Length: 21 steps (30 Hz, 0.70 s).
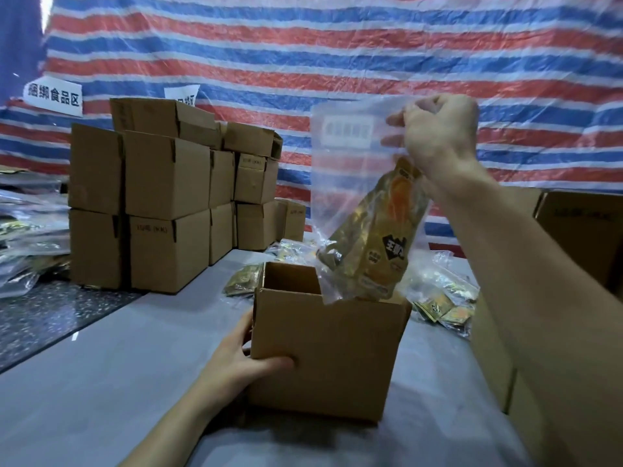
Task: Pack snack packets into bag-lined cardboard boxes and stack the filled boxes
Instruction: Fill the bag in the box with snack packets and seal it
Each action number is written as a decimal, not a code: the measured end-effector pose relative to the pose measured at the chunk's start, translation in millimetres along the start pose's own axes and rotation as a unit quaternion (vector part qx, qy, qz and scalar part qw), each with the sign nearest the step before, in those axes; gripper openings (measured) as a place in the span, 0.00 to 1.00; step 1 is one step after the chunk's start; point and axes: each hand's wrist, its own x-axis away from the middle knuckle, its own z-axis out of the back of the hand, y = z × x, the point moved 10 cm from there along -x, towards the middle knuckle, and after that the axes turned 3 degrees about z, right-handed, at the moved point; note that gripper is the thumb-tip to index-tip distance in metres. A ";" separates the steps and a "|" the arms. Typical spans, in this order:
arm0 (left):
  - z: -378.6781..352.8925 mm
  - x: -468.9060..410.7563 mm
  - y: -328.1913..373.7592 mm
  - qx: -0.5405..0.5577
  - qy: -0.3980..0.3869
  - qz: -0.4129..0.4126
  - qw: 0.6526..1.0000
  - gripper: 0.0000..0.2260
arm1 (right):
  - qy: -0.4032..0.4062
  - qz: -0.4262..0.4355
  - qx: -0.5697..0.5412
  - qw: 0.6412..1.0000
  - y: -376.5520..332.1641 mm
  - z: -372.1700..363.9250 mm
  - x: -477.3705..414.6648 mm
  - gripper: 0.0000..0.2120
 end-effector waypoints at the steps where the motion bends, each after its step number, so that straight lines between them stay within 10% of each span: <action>1: -0.5 -0.1 -0.1 -0.002 -0.002 -0.001 1.000 0.45 | -0.008 0.006 0.000 1.000 0.0 -4.9 3.8 0.08; 21: 2.5 -3.2 -5.8 -0.008 0.007 -0.001 1.000 0.42 | -0.080 -0.020 -0.046 0.996 19.6 -44.2 40.1 0.08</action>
